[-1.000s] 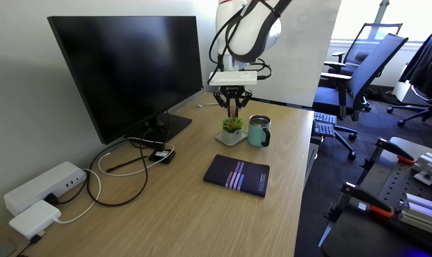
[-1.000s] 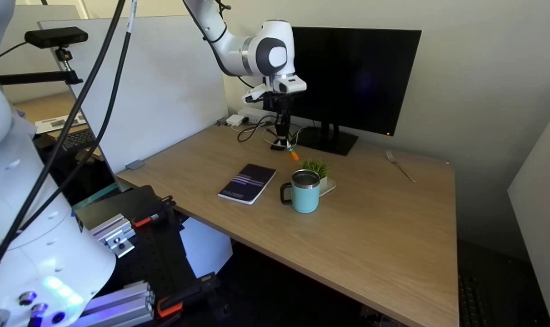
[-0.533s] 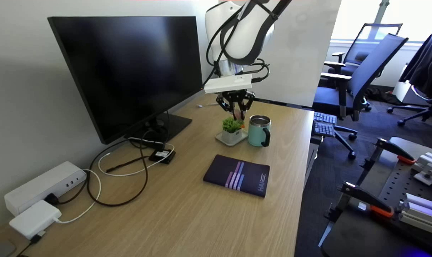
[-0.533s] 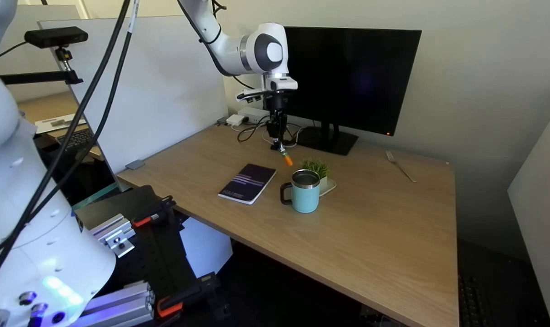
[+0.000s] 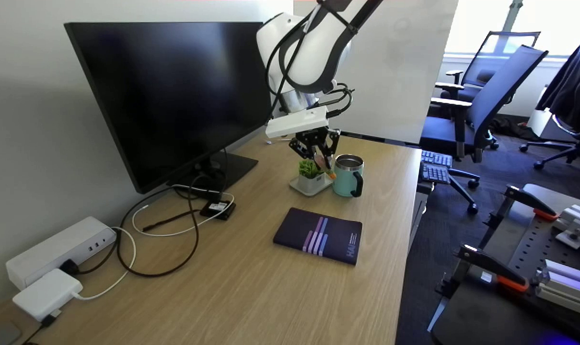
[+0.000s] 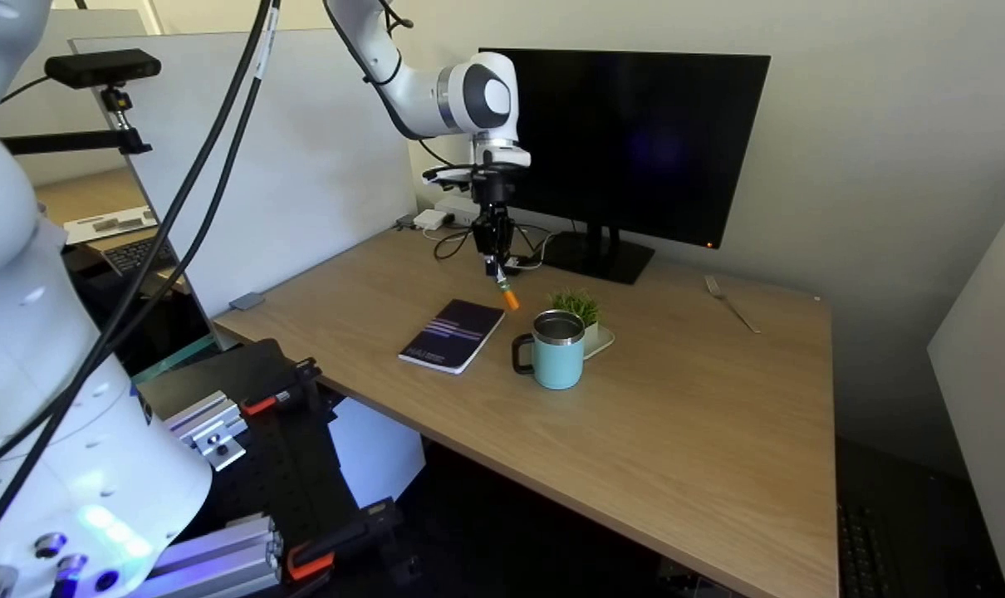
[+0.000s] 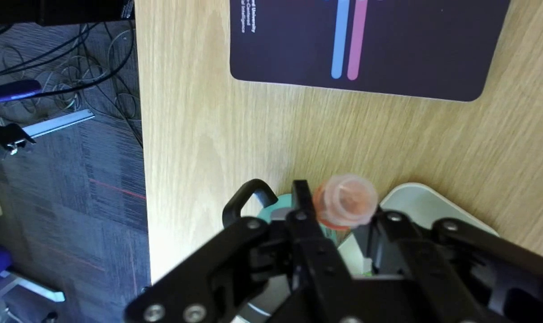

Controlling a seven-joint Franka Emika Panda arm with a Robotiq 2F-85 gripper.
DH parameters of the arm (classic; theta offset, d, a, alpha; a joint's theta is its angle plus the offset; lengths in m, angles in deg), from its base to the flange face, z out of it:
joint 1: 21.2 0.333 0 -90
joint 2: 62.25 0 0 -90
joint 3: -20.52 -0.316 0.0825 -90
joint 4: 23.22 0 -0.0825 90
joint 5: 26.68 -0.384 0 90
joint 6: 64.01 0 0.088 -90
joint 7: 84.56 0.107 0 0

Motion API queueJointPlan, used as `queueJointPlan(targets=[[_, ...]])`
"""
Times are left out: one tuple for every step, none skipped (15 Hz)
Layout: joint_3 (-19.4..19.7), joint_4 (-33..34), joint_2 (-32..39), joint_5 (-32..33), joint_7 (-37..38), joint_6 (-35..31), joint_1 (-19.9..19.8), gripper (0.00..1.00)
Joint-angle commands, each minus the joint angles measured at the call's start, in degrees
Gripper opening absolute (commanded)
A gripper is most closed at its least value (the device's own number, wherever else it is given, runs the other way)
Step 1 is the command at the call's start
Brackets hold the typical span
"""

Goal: Put the orange marker in the mug on the table

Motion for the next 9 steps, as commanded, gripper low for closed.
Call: queueJointPlan(targets=[[-0.61, 3.7, 3.22, 1.58, 2.89, 3.81, 0.14, 0.06], [-0.68, 4.41, 4.35, 1.58, 3.5, 4.42, 0.26, 0.06], [-0.83, 5.03, 5.09, 1.39, 3.75, 5.06, 0.25, 0.06], [-0.83, 5.5, 6.02, 1.42, 4.27, 5.15, 0.41, 0.06], [-0.88, 6.11, 6.74, 1.29, 4.49, 5.52, 0.46, 0.06], [-0.9, 6.57, 7.3, 1.19, 4.68, 5.6, 0.5, 0.06], [-0.92, 7.04, 7.91, 1.08, 4.8, 5.73, 0.53, 0.06], [-0.87, 7.49, 8.41, 1.08, 5.07, 5.69, 0.62, 0.06], [-0.88, 7.91, 8.85, 1.01, 5.22, 5.86, 0.6, 0.06]])
